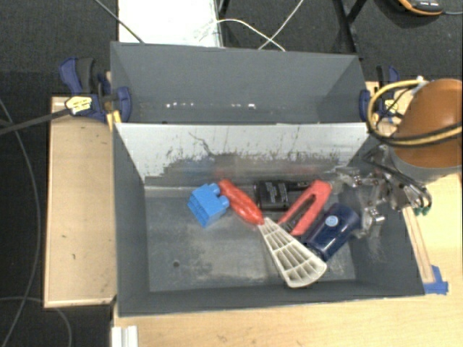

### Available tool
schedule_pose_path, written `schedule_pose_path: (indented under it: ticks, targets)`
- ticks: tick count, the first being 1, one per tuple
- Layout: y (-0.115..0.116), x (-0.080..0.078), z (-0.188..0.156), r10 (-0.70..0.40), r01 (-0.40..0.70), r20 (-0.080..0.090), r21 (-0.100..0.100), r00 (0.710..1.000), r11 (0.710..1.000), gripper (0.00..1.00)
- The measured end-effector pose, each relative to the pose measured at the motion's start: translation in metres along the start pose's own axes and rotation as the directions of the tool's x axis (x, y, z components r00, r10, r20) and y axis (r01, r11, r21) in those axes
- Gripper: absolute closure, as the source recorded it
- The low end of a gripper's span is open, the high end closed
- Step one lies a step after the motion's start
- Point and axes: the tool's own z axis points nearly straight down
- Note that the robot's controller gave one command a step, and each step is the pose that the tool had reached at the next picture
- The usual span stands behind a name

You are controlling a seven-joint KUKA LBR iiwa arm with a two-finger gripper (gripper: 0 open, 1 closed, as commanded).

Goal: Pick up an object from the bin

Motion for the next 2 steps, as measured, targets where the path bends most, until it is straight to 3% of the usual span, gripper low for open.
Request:
schedule_pose_path:
  ticks: [1, 2]
  targets:
    - [-0.013, 0.017, 0.06, -0.382, 0.382, -0.006, -0.007, 0.924, 0.924, 0.0]
    - [-0.013, 0.023, 0.092, -0.36, 0.36, 0.005, -0.007, 0.933, 0.933, 0.0]
